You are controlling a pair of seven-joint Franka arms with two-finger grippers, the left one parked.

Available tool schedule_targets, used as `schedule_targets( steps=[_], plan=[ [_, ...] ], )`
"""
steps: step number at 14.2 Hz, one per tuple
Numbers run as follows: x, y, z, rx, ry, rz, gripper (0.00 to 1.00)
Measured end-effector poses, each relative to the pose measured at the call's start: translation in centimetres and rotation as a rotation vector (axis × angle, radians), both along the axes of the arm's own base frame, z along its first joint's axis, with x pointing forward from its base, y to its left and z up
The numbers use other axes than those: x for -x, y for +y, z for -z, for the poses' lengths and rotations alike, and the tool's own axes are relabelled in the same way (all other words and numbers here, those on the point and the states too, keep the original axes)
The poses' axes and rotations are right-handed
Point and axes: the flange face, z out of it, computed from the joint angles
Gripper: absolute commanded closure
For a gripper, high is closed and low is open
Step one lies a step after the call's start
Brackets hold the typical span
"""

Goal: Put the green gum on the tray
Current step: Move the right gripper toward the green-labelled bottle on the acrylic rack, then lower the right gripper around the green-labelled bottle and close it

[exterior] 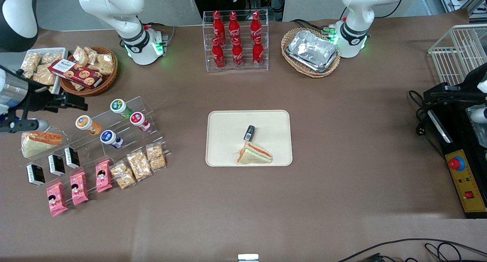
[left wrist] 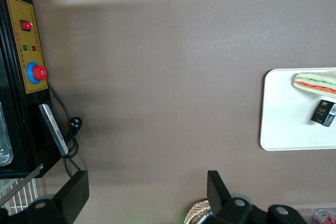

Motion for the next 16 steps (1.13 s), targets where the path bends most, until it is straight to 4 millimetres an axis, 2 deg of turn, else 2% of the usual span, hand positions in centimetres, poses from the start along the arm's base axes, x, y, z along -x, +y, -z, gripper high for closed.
schedule_targets(
  steps=[4, 9, 11, 16],
  plan=[
    [2.2, 2.6, 0.2, 0.006, 0.029, -0.047, 0.00],
    [6.4, 3.2, 2.8, 0.017, -0.018, -0.053, 0.00],
    [7.2, 2.9, 4.7, 0.019, -0.031, -0.045, 0.00],
    [8.5, 2.0, 12.0, 0.019, -0.039, -0.035, 0.00]
  ],
)
